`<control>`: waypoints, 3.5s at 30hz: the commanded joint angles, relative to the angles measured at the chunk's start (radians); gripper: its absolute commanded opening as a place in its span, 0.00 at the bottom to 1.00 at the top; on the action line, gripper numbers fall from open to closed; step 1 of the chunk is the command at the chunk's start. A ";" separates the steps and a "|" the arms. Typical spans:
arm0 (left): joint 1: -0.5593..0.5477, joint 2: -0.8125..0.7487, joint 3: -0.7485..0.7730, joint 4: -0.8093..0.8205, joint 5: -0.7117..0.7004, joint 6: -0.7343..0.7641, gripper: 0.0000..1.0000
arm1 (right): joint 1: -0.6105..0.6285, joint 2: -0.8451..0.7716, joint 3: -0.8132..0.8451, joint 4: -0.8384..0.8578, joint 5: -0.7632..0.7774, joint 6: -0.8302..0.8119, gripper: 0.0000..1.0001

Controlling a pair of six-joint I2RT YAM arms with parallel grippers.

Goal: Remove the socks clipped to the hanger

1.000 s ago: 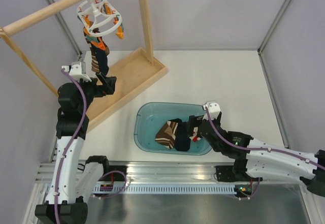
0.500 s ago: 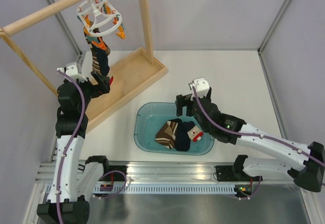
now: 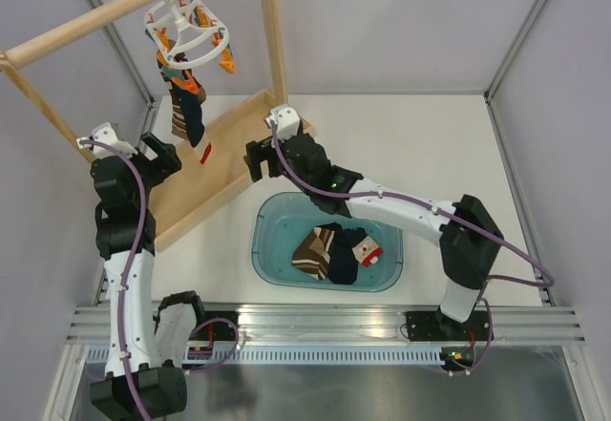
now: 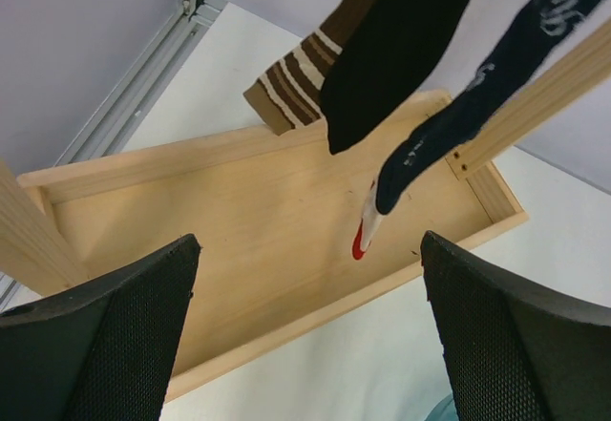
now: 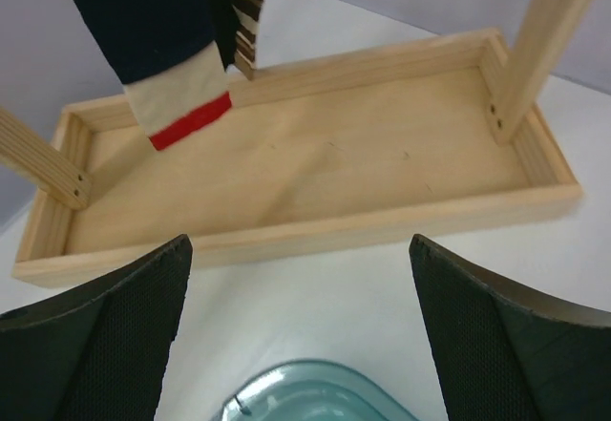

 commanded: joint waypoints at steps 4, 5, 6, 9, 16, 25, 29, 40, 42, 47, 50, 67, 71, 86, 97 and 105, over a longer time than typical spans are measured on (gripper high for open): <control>0.129 0.030 0.007 0.051 0.108 -0.089 1.00 | 0.014 0.210 0.234 0.242 -0.181 -0.014 0.98; 0.135 0.033 0.007 0.054 0.116 -0.092 1.00 | 0.023 0.233 0.246 0.288 -0.189 -0.021 0.98; 0.148 0.035 0.005 0.056 0.123 -0.093 1.00 | 0.028 0.258 0.275 0.310 -0.198 -0.022 0.98; 0.157 0.043 0.007 0.059 0.134 -0.095 1.00 | 0.049 0.339 0.315 0.385 -0.214 -0.027 0.97; 0.160 0.055 0.001 0.060 0.145 -0.096 1.00 | 0.111 0.460 0.384 0.540 -0.169 -0.082 0.96; 0.160 0.061 -0.009 0.070 0.172 -0.107 1.00 | 0.128 0.597 0.550 0.557 -0.054 -0.156 0.96; 0.160 0.061 -0.012 0.074 0.186 -0.105 1.00 | 0.126 0.657 0.608 0.560 0.013 -0.194 0.95; 0.160 0.058 -0.012 0.083 0.208 -0.104 1.00 | 0.125 0.836 0.864 0.468 0.104 -0.249 0.81; 0.159 0.058 -0.012 0.083 0.212 -0.104 1.00 | 0.125 0.830 0.849 0.471 0.142 -0.258 0.60; 0.159 0.058 -0.015 0.093 0.238 -0.104 1.00 | 0.120 0.801 0.789 0.505 0.191 -0.275 0.34; 0.157 0.058 -0.019 0.102 0.260 -0.101 1.00 | 0.111 0.787 0.769 0.515 0.193 -0.269 0.16; 0.093 0.038 -0.027 0.218 0.511 -0.059 1.00 | 0.105 0.480 0.394 0.598 0.167 -0.286 0.02; 0.044 0.032 -0.021 0.226 0.528 -0.061 1.00 | 0.106 0.401 0.340 0.555 0.147 -0.281 0.02; -0.042 0.127 0.108 0.223 0.447 -0.125 1.00 | 0.106 0.246 0.164 0.528 0.130 -0.242 0.01; -0.041 0.219 0.186 0.284 0.347 -0.170 1.00 | 0.105 0.177 0.088 0.528 0.124 -0.222 0.01; -0.042 0.253 0.203 0.370 0.303 -0.176 1.00 | 0.106 0.163 0.088 0.520 0.101 -0.206 0.01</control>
